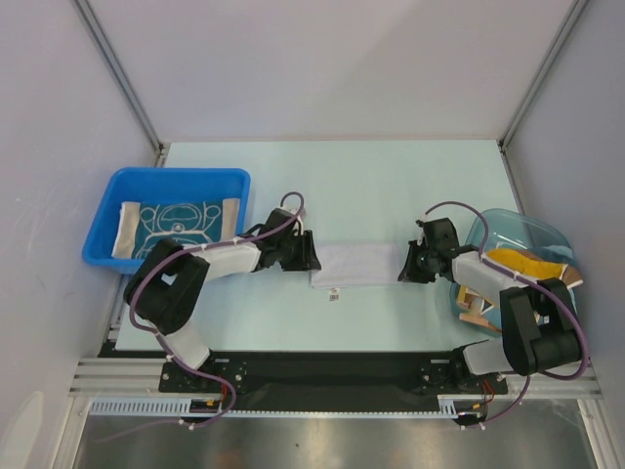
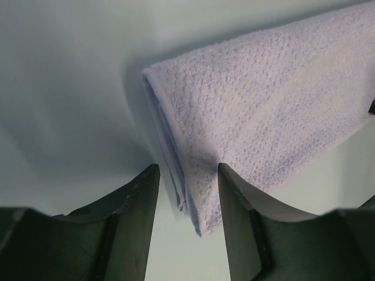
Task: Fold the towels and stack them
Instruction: Neatly place the folded towel into the bin
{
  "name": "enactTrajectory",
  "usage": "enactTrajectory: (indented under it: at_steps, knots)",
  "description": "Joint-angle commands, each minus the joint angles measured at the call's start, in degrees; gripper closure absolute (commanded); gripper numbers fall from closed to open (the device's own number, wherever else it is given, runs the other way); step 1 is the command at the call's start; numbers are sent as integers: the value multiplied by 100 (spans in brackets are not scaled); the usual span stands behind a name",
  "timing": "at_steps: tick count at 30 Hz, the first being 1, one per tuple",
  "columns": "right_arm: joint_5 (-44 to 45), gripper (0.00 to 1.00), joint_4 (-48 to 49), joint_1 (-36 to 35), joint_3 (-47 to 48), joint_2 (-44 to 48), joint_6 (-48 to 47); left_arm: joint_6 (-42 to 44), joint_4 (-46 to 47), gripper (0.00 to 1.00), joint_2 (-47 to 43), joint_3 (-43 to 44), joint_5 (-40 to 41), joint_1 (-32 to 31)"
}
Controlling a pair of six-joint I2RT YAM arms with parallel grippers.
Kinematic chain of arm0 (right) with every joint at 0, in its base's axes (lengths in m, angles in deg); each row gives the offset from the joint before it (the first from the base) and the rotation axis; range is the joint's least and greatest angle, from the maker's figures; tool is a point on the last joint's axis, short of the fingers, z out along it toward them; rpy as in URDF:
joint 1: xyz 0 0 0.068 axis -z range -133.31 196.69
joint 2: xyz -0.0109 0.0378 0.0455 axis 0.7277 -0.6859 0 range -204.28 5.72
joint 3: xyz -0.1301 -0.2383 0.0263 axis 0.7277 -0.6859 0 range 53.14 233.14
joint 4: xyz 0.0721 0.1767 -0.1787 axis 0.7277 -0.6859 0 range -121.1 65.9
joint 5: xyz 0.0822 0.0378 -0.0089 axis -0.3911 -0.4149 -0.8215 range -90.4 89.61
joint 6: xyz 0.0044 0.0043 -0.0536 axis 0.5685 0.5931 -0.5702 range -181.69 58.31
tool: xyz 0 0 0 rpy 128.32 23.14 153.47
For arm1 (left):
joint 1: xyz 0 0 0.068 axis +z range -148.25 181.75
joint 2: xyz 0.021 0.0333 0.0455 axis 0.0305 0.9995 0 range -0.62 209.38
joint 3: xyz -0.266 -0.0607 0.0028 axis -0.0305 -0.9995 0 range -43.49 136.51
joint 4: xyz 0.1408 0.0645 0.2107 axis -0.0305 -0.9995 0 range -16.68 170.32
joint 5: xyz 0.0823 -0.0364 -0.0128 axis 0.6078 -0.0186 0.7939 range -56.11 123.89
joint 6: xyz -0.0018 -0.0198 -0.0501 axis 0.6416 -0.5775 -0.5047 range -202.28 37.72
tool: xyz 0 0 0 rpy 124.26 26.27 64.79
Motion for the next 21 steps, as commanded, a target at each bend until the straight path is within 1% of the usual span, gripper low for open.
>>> enactTrajectory:
  at_steps: [1, 3, 6, 9, 10, 11, 12, 13, 14, 15, 17, 21]
  knots:
    - [15, 92, 67, 20, -105, -24, -25, -176, -102, 49, 252, 3, 150, -65]
    - [32, 90, 67, 20, -113, 3, -16, -255, -111, 52, 322, -41, 282, -126]
    - [85, 83, 67, 11, -122, 99, -7, -361, -111, 55, 462, -33, 370, -188]
    - [147, 66, 85, 2, -122, 292, 72, -440, -225, 61, 559, 152, 484, -249]
    - [129, 53, 76, -6, -114, 371, 89, -475, -295, 64, 612, 204, 493, -267]
    - [120, 47, 59, -24, -96, 468, 133, -493, -339, 71, 647, 309, 546, -276]
    - [138, 24, 32, -41, -87, 573, 159, -511, -383, 75, 665, 363, 563, -285]
    - [147, 3, 6, -76, -52, 809, 186, -519, -470, 82, 718, 415, 572, -285]
    - [164, 0, -20, -94, -35, 925, 204, -511, -532, 85, 736, 529, 581, -293]
    - [164, 0, -55, -103, -8, 1039, 265, -511, -567, 88, 744, 582, 607, -293]
    - [208, 0, -143, -121, 62, 1382, 318, -493, -804, 99, 710, 688, 695, -320]
    - [191, 0, -284, -138, 246, 1751, 388, -274, -1498, 100, 534, 1250, 1151, -372]
